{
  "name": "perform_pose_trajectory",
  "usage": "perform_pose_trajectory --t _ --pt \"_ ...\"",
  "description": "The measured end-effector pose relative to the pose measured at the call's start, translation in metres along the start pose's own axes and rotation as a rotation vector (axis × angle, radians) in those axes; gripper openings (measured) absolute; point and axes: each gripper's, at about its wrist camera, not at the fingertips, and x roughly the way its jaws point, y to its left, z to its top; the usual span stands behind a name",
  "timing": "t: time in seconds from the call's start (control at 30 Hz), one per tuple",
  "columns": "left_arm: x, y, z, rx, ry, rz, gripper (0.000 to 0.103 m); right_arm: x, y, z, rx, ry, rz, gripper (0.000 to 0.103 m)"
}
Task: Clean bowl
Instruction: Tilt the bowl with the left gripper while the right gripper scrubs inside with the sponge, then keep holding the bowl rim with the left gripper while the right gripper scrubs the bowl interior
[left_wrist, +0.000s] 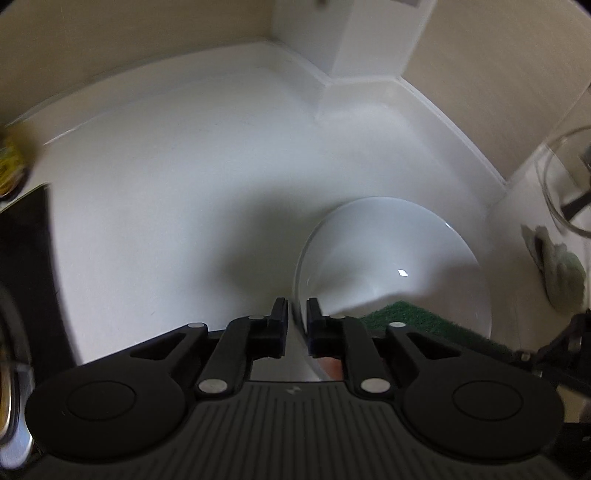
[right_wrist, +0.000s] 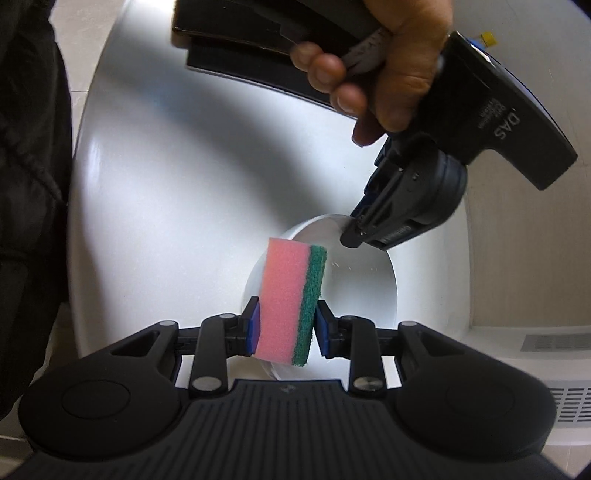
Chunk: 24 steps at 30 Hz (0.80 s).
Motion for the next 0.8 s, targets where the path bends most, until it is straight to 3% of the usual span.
perform_pose_trajectory --t 0.13,0.2,0.47,0.57,0.67,0.8 --pt "-0.011 -0.001 -0.034 -0.124 -0.025 0.024 0.02 0.013 0.003 -0.007 0.051 0.01 0.001 0.026" --pt "-0.01 -0.001 -0.037 -0.139 -0.027 0.029 0.022 0.016 0.004 -0.004 0.059 0.01 0.0 0.026" --pt "0.013 0.013 0.003 -0.009 0.018 -0.01 0.012 0.019 0.02 0.003 -0.073 0.0 0.002 0.026" --pt "0.013 0.016 0.0 -0.075 0.018 0.003 0.014 0.023 0.019 -0.003 -0.073 -0.005 -0.002 0.026" --pt "0.003 0.013 -0.024 -0.164 -0.002 0.028 0.021 0.036 0.026 0.007 -0.052 -0.021 -0.001 0.026" --pt "-0.005 0.005 -0.049 -0.242 -0.02 0.079 0.021 0.05 0.035 0.016 -0.04 -0.046 0.004 0.026"
